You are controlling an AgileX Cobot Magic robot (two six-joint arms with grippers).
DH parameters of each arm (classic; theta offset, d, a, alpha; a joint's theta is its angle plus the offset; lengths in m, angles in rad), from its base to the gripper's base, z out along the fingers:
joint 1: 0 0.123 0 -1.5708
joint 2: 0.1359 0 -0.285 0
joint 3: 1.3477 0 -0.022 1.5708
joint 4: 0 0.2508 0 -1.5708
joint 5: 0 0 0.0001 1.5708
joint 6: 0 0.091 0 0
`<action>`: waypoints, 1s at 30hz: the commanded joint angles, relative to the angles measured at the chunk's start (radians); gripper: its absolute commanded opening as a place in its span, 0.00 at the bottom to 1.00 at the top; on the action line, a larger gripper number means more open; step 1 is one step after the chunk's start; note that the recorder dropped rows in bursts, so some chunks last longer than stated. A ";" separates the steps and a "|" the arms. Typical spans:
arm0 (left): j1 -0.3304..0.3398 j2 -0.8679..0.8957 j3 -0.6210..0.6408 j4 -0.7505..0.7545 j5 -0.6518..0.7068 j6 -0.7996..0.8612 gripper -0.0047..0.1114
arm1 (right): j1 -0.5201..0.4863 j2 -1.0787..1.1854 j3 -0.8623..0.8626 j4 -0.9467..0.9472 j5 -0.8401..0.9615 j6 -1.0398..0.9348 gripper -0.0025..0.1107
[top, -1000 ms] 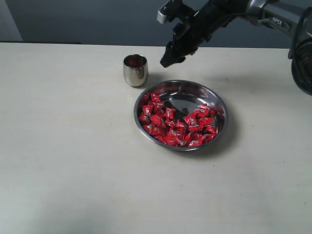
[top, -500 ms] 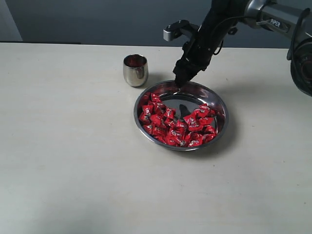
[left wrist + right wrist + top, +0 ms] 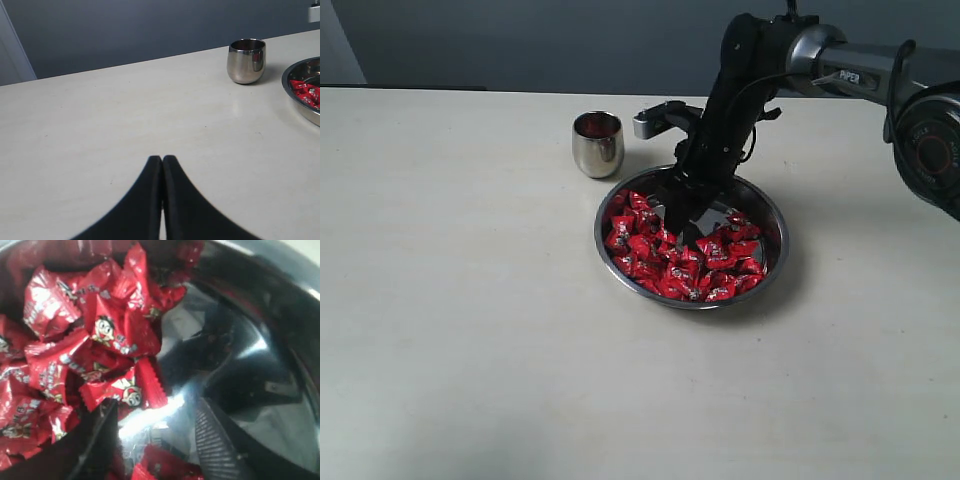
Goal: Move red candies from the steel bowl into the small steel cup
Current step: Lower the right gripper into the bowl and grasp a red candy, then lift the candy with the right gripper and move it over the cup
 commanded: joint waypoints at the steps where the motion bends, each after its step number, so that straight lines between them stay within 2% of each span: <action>1: -0.010 -0.004 -0.001 0.000 -0.007 -0.006 0.04 | -0.002 -0.010 0.035 0.030 0.000 0.004 0.44; 13: -0.010 -0.004 -0.001 0.000 -0.007 -0.006 0.04 | 0.022 -0.010 0.037 0.030 0.000 0.004 0.43; 16: -0.010 -0.004 -0.001 0.000 -0.007 -0.006 0.04 | 0.041 -0.010 0.037 0.008 0.000 0.004 0.30; 20: -0.010 -0.004 -0.001 0.000 -0.007 -0.006 0.04 | 0.043 -0.013 0.035 -0.016 0.000 0.004 0.02; 27: -0.010 -0.004 -0.001 0.000 -0.007 -0.006 0.04 | 0.041 -0.081 0.035 -0.066 -0.012 -0.008 0.02; 30: -0.010 -0.004 -0.001 0.000 -0.007 -0.006 0.04 | 0.041 -0.115 0.035 -0.068 -0.182 -0.020 0.02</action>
